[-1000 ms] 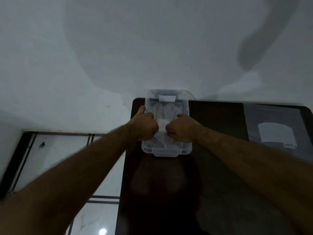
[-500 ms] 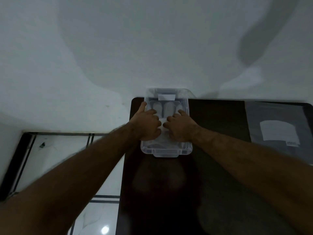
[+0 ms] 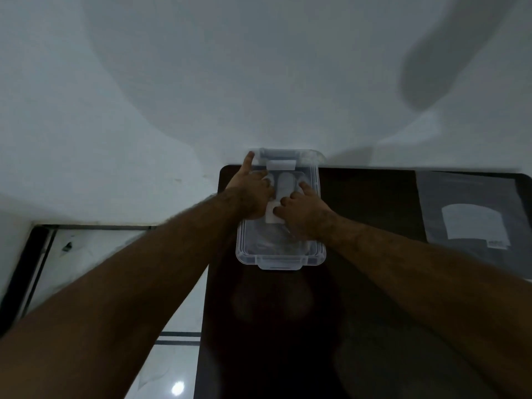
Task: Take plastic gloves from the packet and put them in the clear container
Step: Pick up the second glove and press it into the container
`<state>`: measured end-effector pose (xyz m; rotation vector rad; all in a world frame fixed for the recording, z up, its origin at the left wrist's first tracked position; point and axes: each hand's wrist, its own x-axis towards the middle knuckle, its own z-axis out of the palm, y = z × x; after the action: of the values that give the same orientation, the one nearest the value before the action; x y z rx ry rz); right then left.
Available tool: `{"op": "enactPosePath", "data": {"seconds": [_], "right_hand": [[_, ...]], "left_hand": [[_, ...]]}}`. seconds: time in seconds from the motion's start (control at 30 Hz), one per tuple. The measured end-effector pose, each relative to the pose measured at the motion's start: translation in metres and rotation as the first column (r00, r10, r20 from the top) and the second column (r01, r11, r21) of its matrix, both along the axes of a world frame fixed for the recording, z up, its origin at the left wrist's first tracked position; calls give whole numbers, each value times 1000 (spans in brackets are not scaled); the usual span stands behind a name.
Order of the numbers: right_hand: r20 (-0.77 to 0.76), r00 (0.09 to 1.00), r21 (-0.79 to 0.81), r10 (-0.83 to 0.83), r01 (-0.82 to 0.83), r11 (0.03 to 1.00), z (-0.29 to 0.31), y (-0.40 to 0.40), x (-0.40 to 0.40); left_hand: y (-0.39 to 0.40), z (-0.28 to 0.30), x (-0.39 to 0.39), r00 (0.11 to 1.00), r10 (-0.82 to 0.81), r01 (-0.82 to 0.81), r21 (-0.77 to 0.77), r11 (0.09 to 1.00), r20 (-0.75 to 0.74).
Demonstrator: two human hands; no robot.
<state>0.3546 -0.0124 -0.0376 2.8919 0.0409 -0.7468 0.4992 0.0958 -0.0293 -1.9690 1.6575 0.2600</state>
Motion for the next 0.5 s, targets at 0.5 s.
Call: {"op": "enactPosePath", "data": {"seconds": [0.5], "right_hand": [[3,999,-35,38,-38,999,2,3,-6]], "left_hand": [[-4,9,-6,989,48,-49,4,999,141]]}}
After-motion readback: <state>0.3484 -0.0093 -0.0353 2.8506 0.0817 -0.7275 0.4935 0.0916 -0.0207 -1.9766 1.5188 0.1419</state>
